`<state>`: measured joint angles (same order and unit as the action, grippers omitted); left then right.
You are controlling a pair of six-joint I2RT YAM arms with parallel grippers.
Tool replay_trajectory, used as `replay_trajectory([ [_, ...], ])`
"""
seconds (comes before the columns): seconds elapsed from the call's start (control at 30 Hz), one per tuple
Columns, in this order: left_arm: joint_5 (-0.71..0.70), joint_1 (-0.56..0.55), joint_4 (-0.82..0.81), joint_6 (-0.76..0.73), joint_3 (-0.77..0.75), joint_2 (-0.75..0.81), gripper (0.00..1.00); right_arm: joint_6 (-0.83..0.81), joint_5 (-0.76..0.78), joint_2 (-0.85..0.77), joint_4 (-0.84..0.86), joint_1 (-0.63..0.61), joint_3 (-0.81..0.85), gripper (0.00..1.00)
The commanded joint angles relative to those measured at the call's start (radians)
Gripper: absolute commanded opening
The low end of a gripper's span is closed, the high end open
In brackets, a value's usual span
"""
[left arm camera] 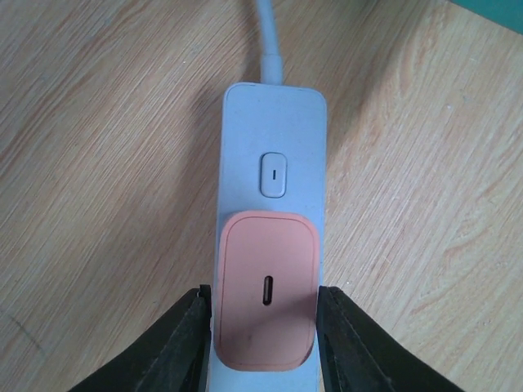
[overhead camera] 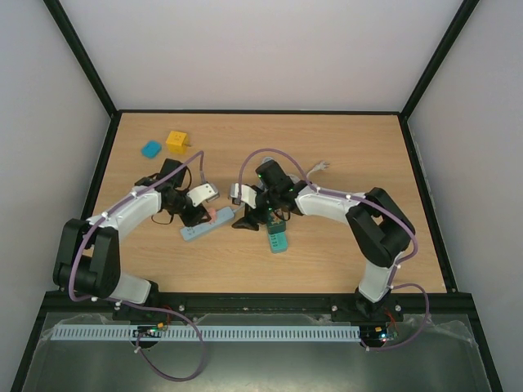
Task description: Pull the plug off the socket
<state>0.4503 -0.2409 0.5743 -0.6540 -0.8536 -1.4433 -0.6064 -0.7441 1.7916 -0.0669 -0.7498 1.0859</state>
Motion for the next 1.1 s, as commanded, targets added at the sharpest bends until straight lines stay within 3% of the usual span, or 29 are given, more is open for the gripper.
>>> replay_trajectory([
  [0.0,-0.021,0.002,-0.045,0.011,0.016,0.003,0.37,-0.017,-0.017,0.032,0.033,0.004,0.035,0.85],
  [0.23,-0.032,0.025,-0.021,-0.02,0.045,0.055,0.24,-0.028,-0.03,0.074,0.048,-0.002,0.072,0.79],
  [1.07,0.039,0.136,0.109,-0.287,0.125,0.17,0.17,-0.137,-0.043,0.316,0.0,-0.078,0.258,0.71],
])
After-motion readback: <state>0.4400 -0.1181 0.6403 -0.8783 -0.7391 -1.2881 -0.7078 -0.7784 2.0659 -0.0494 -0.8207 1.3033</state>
